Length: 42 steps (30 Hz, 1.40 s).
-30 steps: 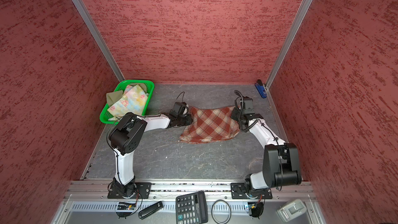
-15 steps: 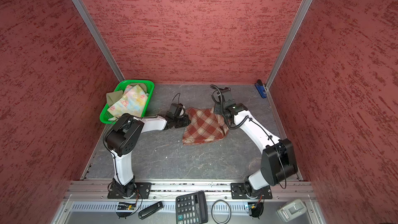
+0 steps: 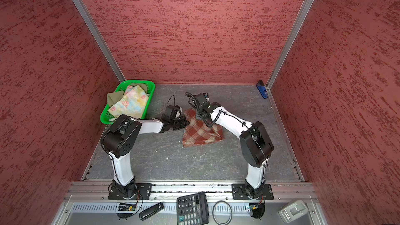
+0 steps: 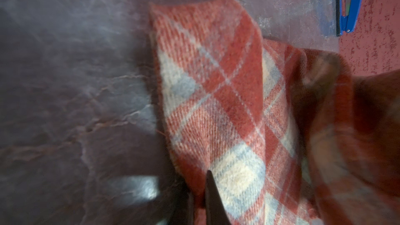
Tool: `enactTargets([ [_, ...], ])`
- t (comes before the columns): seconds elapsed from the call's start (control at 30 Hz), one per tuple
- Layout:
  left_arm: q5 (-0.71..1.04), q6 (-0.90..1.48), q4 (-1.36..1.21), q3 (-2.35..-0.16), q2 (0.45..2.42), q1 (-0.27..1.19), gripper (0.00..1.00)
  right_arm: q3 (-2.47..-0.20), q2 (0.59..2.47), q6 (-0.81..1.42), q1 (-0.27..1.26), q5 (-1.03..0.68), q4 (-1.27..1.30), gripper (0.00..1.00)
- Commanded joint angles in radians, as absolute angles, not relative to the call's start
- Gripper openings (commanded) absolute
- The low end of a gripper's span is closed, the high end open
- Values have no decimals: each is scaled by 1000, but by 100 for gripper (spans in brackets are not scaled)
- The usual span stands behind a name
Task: Fold and stack the skirts
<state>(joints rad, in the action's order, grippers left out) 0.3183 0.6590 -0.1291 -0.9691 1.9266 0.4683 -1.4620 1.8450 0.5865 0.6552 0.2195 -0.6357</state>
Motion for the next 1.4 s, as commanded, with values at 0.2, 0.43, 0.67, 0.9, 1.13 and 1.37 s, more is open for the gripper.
enactTargets([
  [0.2, 327, 685, -55, -842, 1914, 417, 14, -1468, 1764, 668, 672, 121, -537, 60],
  [0.43, 329, 691, -66, -831, 1919, 419, 15, -1434, 1672, 657, 672, 122, -540, 64],
  [0.67, 328, 690, -73, -817, 1925, 411, 23, -1414, 1741, 599, 727, 264, -647, 64],
  [0.9, 347, 690, -78, -809, 1911, 396, 49, -1420, 1850, 607, 760, 259, -617, 67],
  [1.13, 356, 686, -84, -796, 1924, 377, 36, -1454, 1955, 601, 772, 284, -638, 68],
  [1.37, 336, 669, -72, -807, 1950, 383, 24, -1451, 2024, 601, 775, 304, -631, 59],
])
